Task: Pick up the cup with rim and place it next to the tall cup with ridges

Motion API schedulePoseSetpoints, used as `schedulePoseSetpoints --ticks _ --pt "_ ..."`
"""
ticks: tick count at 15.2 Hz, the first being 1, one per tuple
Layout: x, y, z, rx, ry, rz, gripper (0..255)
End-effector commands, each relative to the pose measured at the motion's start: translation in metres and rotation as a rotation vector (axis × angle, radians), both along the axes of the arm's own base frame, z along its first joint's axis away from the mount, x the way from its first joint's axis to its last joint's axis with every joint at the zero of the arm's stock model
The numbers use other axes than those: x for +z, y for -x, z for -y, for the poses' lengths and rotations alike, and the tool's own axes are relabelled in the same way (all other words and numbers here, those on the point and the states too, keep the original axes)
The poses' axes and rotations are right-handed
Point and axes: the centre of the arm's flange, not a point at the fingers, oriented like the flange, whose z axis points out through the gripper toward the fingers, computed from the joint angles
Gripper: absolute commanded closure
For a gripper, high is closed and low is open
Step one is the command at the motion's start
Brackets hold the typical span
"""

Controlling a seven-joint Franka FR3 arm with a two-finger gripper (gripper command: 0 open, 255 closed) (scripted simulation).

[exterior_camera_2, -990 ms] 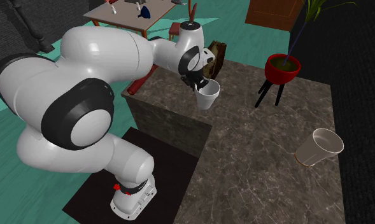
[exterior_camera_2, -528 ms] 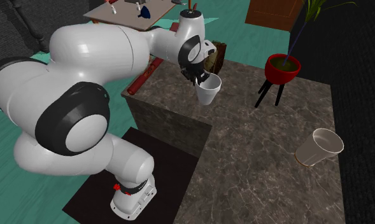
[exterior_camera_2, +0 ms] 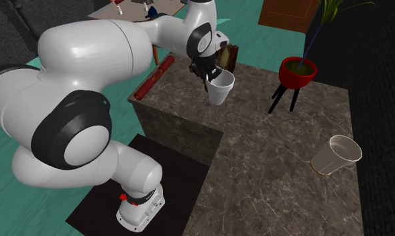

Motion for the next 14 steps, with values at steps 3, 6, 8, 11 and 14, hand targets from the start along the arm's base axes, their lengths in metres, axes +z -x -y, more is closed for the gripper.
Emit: schedulePoseSetpoints --ticks 3,6,8,11,14 --pt "0.022 0.000 0.000 0.000 0.000 0.000 255" --pt "0.038 0.000 0.000 0.000 0.000 0.000 255" --pt "0.048 0.000 0.000 0.000 0.000 0.000 255" --pt "0.064 0.000 0.000 0.000 0.000 0.000 255" --pt "0.080 0.000 0.000 0.000 0.000 0.000 255"
